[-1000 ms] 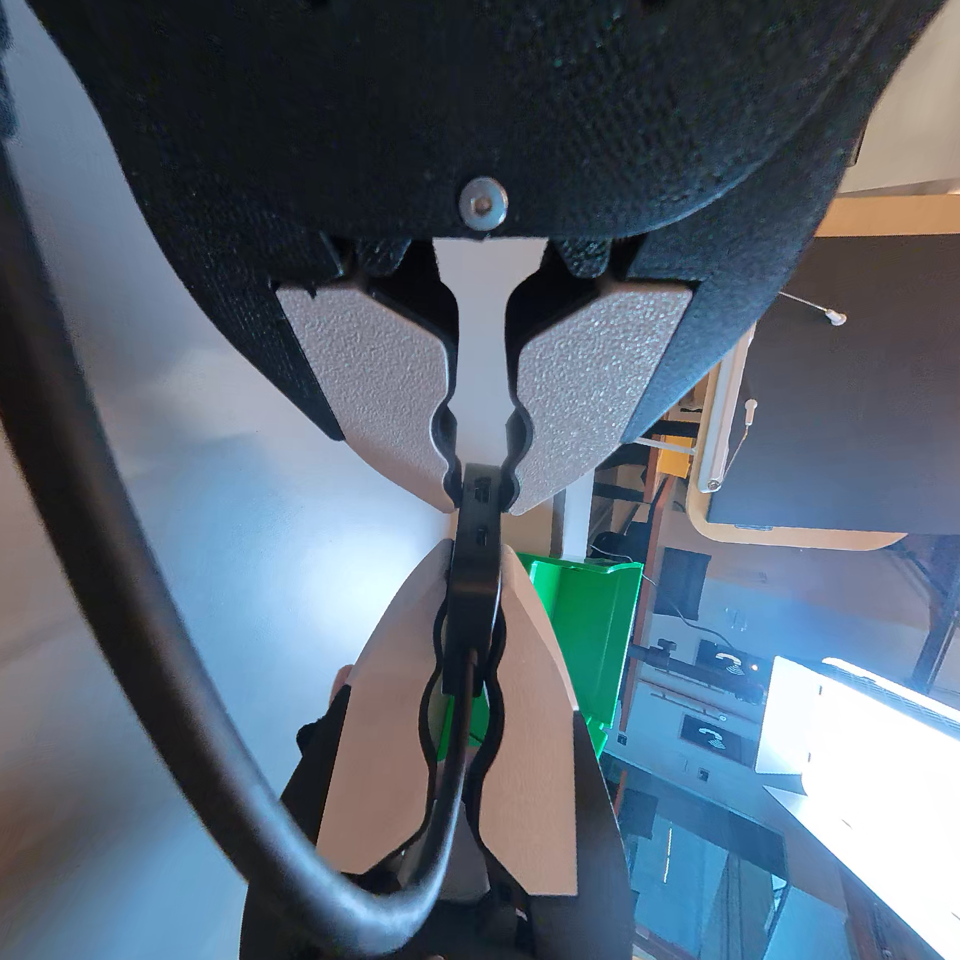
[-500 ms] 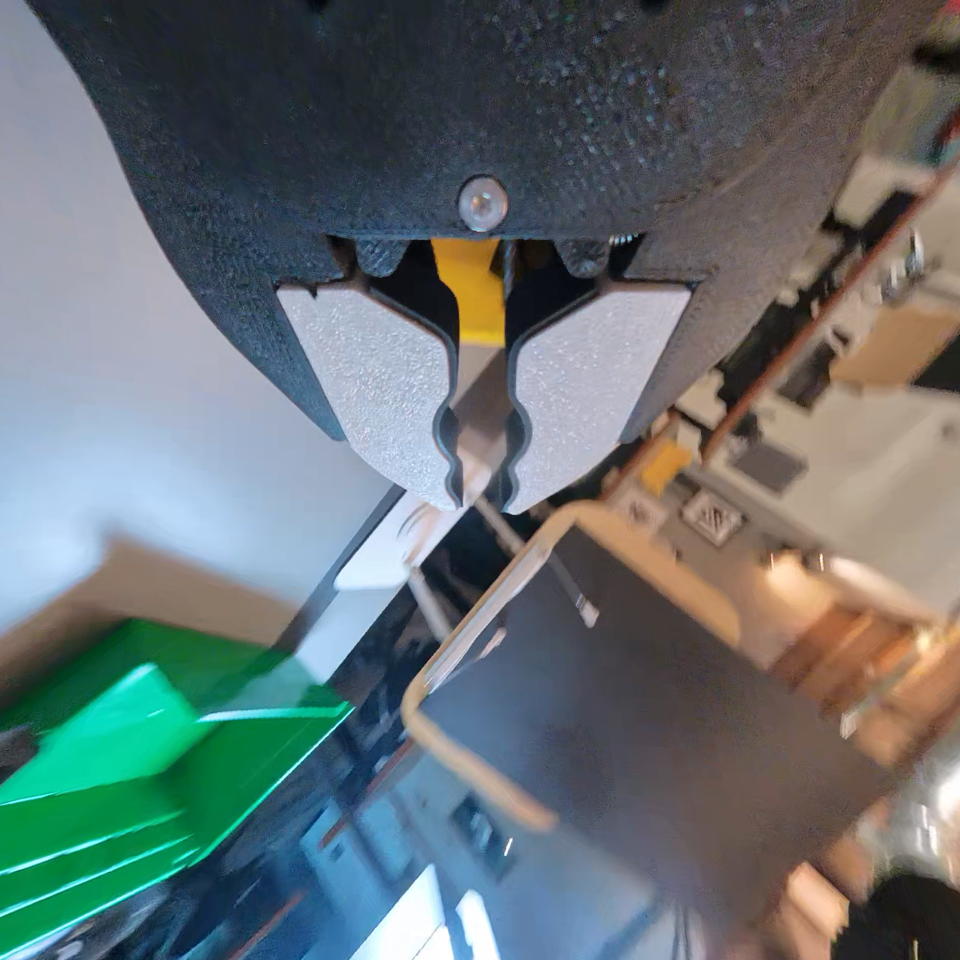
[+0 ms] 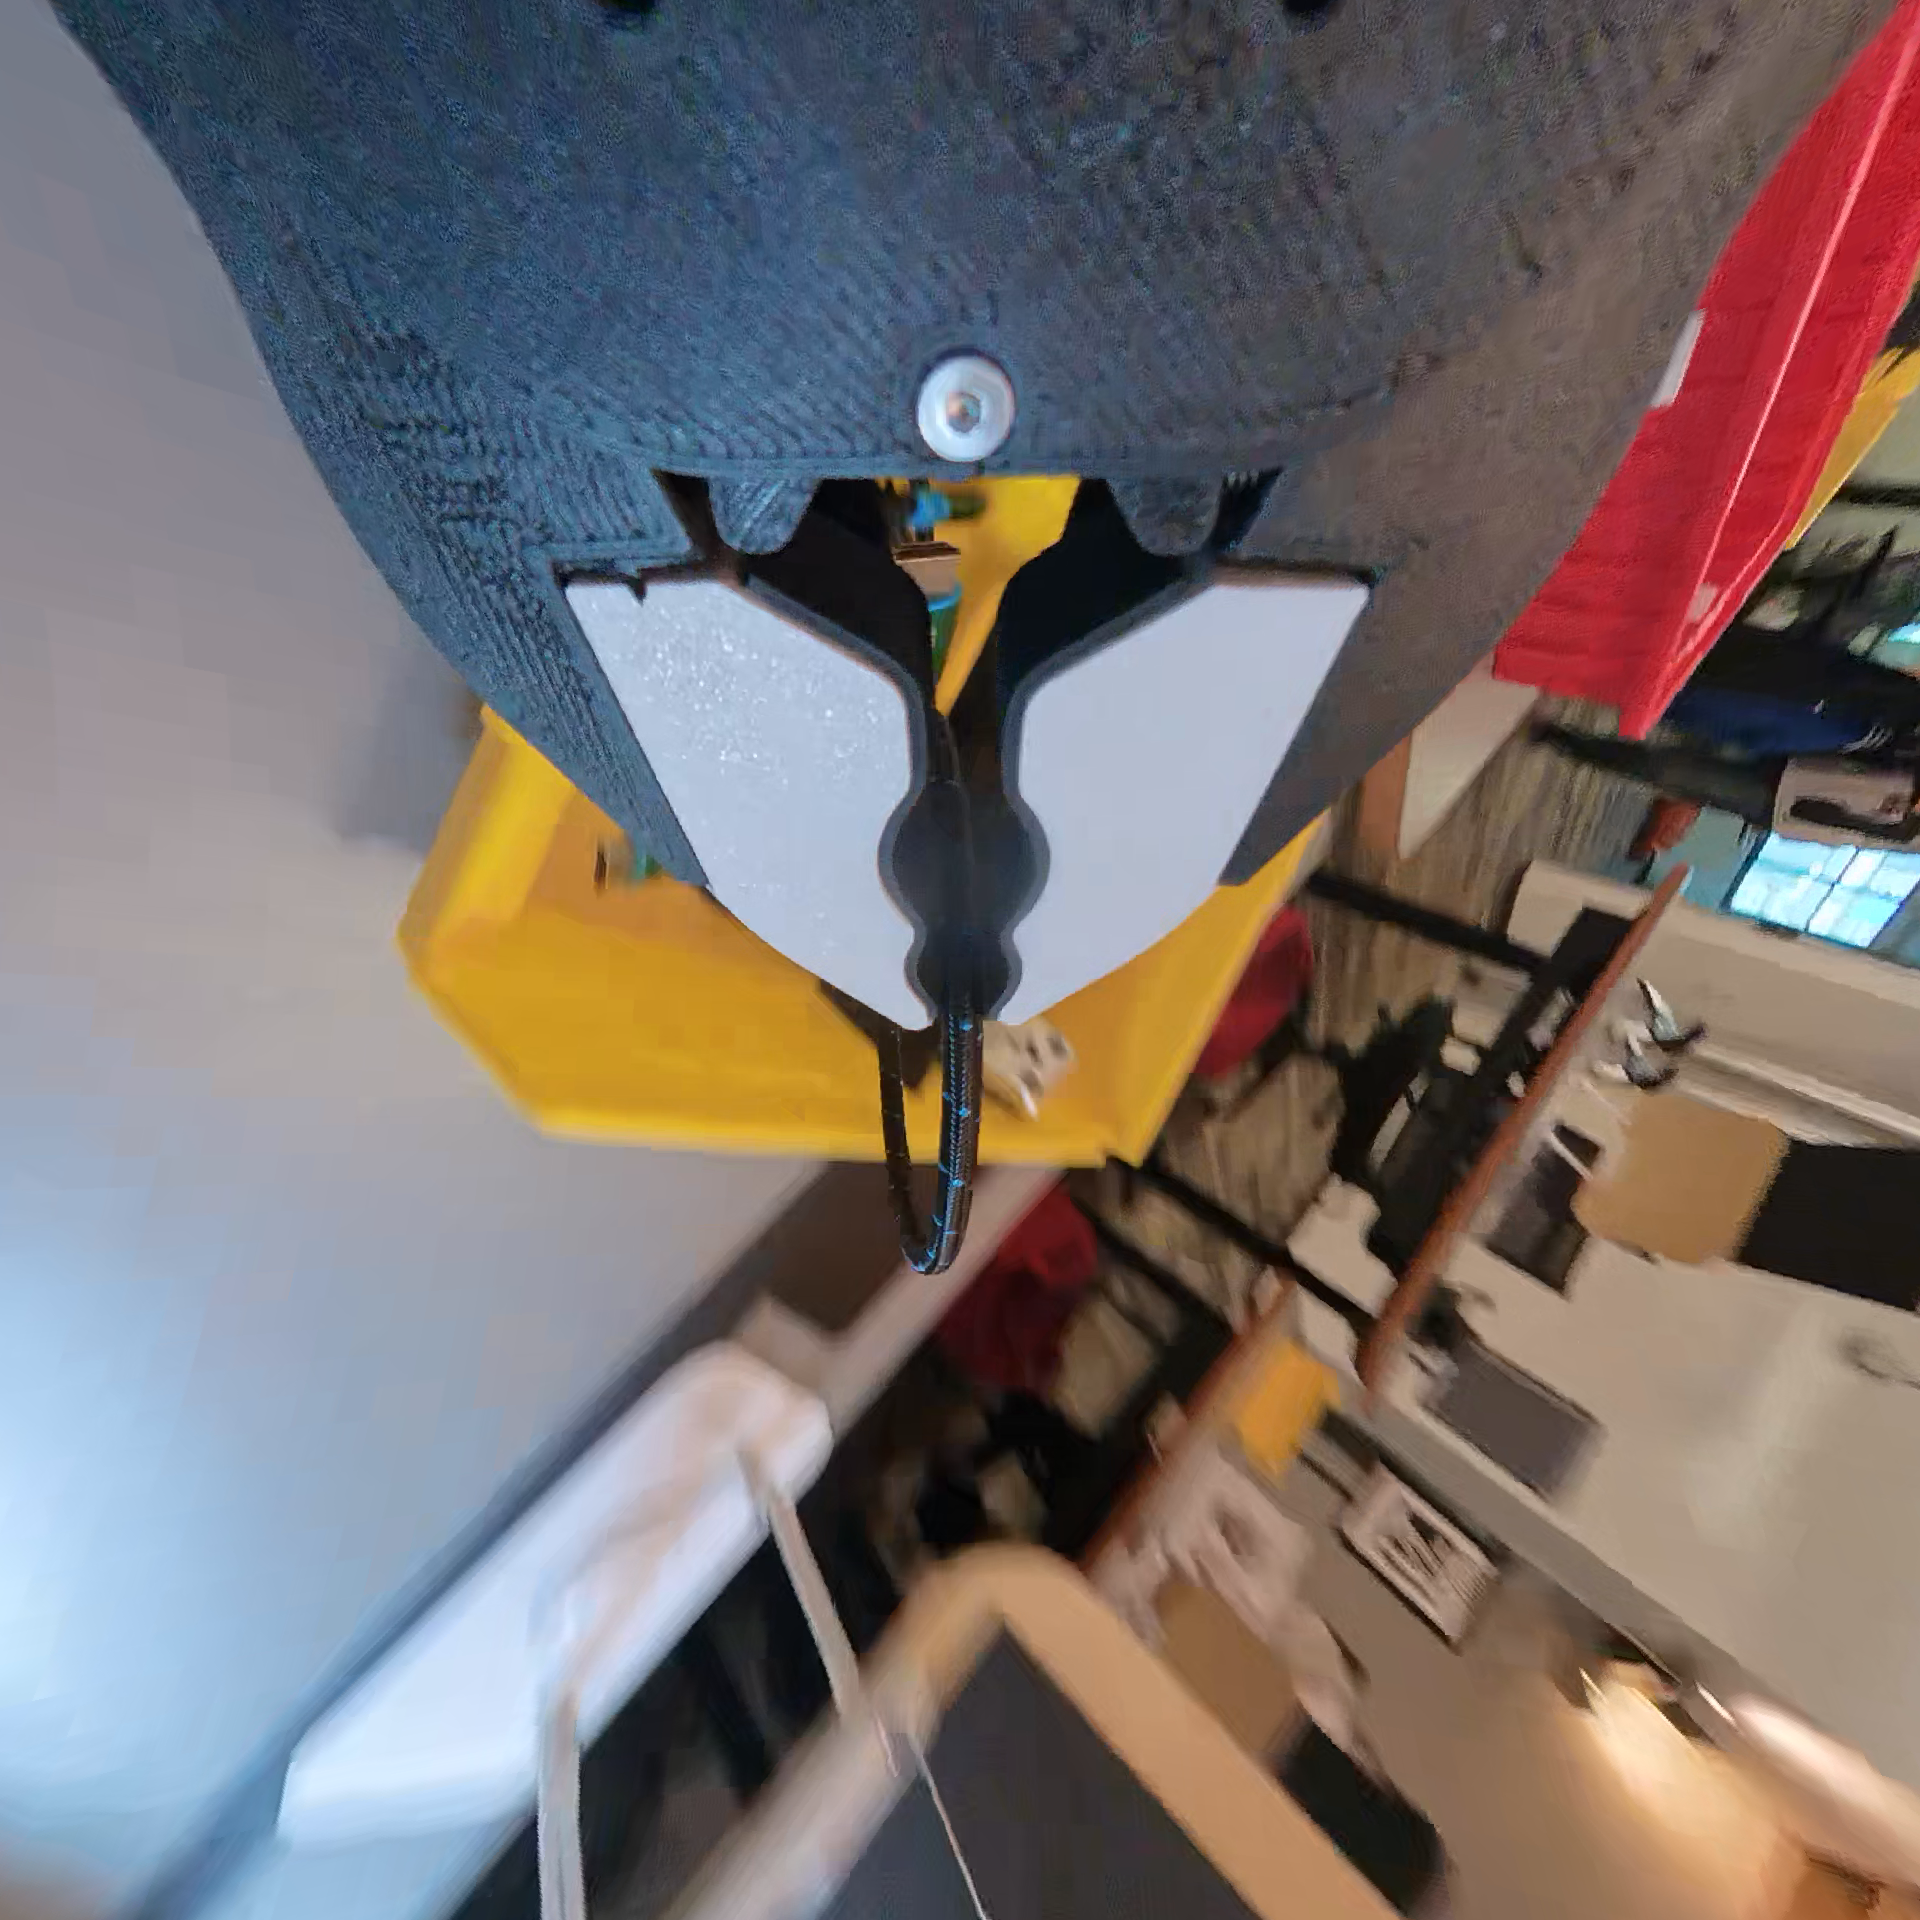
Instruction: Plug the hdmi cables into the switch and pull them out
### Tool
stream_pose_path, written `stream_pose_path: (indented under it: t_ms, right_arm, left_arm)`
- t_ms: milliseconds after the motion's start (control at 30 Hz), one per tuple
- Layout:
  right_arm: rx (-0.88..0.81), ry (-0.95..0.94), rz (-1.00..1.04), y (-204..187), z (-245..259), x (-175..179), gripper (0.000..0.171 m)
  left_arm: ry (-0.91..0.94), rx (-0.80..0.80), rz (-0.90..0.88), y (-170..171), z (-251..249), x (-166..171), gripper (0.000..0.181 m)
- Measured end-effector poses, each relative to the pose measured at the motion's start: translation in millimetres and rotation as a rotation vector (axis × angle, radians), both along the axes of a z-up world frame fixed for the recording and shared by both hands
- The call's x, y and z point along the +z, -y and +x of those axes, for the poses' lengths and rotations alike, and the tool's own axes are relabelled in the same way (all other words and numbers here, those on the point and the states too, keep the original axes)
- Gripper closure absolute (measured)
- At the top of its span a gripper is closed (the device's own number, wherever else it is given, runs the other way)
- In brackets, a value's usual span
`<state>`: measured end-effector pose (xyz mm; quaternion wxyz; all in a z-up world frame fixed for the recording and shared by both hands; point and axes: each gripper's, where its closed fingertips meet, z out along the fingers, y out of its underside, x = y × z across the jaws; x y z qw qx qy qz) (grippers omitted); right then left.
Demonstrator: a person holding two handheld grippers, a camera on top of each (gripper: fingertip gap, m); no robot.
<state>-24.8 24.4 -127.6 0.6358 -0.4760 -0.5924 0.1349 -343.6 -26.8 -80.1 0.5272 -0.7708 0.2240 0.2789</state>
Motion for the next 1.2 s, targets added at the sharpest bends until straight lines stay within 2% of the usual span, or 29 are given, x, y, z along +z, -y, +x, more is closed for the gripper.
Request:
stream_pose_path:
  t_ms: [67,133,233,333,400,467,567,633,767,867,1000,1133,1200]
  right_arm:
    - [-0.004,-0.037,-0.045,-3.1,2.0,3.1,0.157]
    - [-0.008,-0.08,-0.089,-7.3,5.7,7.7,0.157]
    - [-0.02,-0.166,-0.138,-15.3,15.7,20.6,0.157]
    - [-0.035,-0.258,-0.179,-23.7,28.2,34.4,0.157]
    - [-0.043,-0.291,-0.203,-28.9,34.2,38.1,0.157]
    - [-0.054,-0.296,-0.208,-33.0,37.9,37.8,0.157]
    - [-0.06,-0.281,-0.197,-34.4,38.9,36.2,0.157]
    - [-0.054,-0.272,-0.19,-32.5,37.7,36.6,0.157]
    - [-0.038,-0.267,-0.18,-27.6,35.0,38.2,0.157]
    - [-0.035,-0.259,-0.182,-27.1,33.4,35.8,0.157]
    - [-0.033,-0.24,-0.185,-27.7,31.8,30.9,0.157]
    - [-0.017,-0.226,-0.19,-25.9,29.4,27.5,0.157]
    - [-0.006,-0.216,-0.193,-24.6,26.9,24.3,0.157]
  left_arm:
    - [0.11,-0.131,0.203,14.1,26.9,48.2,0.174]
    - [0.351,-0.331,0.333,30.9,62.4,83.0,0.174]
    - [0.783,-0.622,0.286,45.0,105.3,97.5,0.174]
    - [1.089,-0.702,0.106,26.8,129.6,68.5,0.174]
    - [1.215,-0.662,-0.067,5.7,146.6,27.9,0.174]
    - [1.25,-0.582,-0.228,-13.2,161.1,-20.5,0.174]
    - [1.207,-0.465,-0.357,-29.4,173.5,-73.7,0.172]
    - [1.042,-0.405,-0.387,-32.7,172.7,-94.4,0.17]
    - [0.705,-0.395,-0.279,-34.2,166.1,-87.6,0.153]
    - [0.503,-0.575,-0.242,-19.7,189.7,-76.3,0.157]
    - [0.323,-0.807,-0.464,16.3,232.6,-112.8,0.145]
    - [0.149,-0.793,-0.633,24.7,233.3,-152.8,0.133]
    - [0.117,-0.825,-0.642,24.4,237.3,-159.3,0.138]
